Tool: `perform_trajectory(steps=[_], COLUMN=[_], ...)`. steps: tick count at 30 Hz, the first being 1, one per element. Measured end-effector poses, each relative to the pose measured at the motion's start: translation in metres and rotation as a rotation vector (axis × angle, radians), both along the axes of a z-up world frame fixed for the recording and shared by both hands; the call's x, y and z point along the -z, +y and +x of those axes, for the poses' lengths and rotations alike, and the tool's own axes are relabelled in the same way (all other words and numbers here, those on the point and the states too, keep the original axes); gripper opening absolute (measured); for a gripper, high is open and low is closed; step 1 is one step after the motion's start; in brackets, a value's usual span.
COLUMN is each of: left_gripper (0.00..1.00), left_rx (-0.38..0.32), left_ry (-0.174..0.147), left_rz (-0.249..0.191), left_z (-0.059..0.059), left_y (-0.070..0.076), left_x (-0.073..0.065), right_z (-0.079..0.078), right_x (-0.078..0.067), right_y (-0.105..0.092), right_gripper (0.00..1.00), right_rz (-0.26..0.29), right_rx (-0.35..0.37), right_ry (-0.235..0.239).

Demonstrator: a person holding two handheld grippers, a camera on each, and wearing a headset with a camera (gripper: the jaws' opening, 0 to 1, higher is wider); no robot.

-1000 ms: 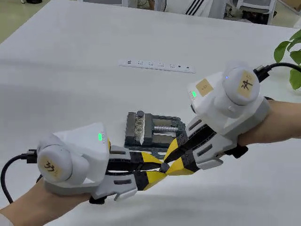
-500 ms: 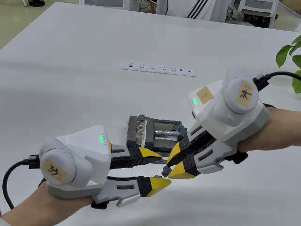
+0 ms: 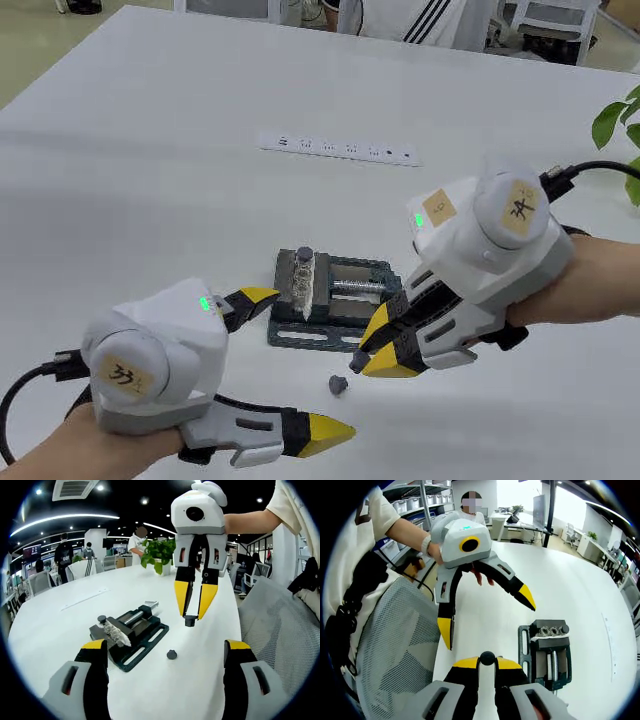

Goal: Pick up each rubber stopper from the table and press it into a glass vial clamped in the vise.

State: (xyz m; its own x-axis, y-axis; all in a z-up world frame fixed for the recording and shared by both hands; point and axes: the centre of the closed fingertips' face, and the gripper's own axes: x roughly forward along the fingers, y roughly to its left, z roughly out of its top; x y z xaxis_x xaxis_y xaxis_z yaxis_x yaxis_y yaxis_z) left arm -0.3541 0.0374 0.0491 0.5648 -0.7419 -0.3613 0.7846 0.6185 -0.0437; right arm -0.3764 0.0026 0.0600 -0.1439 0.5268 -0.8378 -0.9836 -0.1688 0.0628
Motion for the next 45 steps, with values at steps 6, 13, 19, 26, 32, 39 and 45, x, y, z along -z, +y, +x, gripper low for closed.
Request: perform_trajectory(steps=[6, 13, 19, 26, 32, 39, 45], left_gripper=[0.99, 0.99, 0.99, 0.99, 0.99, 0.99, 0.99], left_rx=[-0.038, -0.068, -0.085, -0.109, -0.126, -0.136, -0.138], left_ry=[0.021, 0.037, 0.042, 0.042, 0.046, 0.054, 0.061], left_rz=[0.018, 0.014, 0.019, 0.023, 0.023, 0.013, 0.012], left_z=[0.001, 0.001, 0.000, 0.001, 0.000, -0.003, -0.007], left_y=[0.010, 0.026, 0.037, 0.048, 0.054, 0.053, 0.051], left_x=[0.006, 0.013, 0.018, 0.018, 0.018, 0.016, 0.014], right_z=[0.001, 0.005, 0.014, 0.032, 0.053, 0.077, 0.089], right_x=[0.000, 0.001, -0.001, -0.007, -0.010, -0.013, -0.015], right_y=[0.001, 0.000, 0.003, 0.008, 0.014, 0.027, 0.041], right_gripper=[0.06, 0.06, 0.06, 0.06, 0.06, 0.06, 0.06], right_rz=[-0.004, -0.020, -0.024, -0.036, -0.058, -0.098, -0.102], right_rx=[-0.003, -0.017, -0.024, -0.047, -0.081, -0.138, -0.177], right_ry=[-0.006, -0.011, -0.023, -0.049, -0.079, -0.128, -0.161])
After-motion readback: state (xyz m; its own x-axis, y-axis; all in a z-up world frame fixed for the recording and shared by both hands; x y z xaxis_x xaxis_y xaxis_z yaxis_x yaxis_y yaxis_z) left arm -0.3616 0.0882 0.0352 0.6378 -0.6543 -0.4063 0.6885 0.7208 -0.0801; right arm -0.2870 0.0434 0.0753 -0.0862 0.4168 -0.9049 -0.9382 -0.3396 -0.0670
